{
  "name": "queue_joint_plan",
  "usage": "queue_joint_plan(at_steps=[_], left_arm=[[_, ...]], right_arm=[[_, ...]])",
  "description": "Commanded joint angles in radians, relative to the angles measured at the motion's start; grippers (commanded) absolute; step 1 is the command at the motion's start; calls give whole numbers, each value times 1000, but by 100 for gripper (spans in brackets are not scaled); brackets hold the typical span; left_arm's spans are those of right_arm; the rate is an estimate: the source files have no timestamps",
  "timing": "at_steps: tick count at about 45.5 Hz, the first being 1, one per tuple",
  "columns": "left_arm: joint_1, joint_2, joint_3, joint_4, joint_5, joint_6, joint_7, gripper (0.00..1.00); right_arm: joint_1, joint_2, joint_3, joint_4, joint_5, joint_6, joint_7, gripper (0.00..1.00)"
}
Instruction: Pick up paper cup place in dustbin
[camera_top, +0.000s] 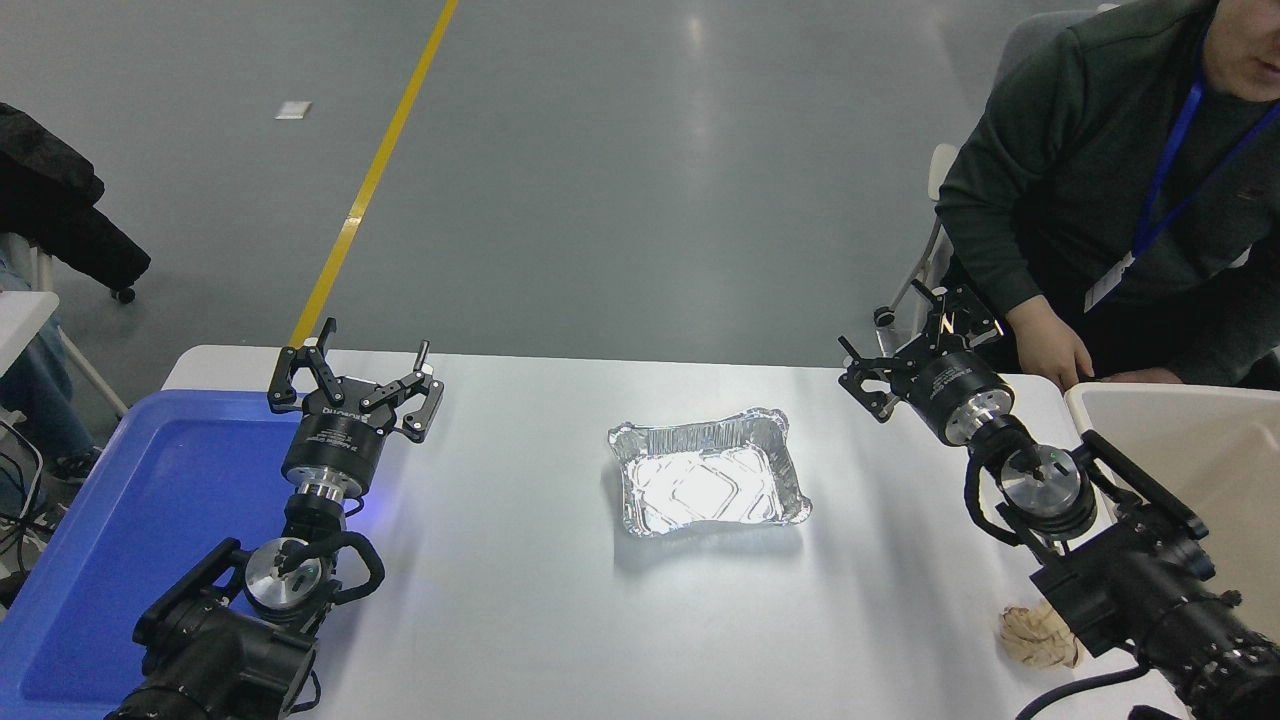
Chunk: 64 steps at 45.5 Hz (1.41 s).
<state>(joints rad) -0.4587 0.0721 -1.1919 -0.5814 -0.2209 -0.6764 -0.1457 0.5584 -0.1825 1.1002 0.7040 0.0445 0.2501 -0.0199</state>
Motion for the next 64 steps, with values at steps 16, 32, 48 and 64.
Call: queue_joint_plan(at_steps=[16,32,48,64], left_arm=[[0,2,0,0,0,0,0,99],[0,2,0,0,-2,0,0,99],[0,2,0,0,0,0,0,99],[0,2,0,0,0,0,0,99]], right_arm=[[8,0,-2,3,-5,-2,0,100],[14,-112,-39,139,-20,-6,-11,100],[231,-411,-264,239,-110,-41,-14,100],[727,-653,-931,347,-110,-31,-5,100]])
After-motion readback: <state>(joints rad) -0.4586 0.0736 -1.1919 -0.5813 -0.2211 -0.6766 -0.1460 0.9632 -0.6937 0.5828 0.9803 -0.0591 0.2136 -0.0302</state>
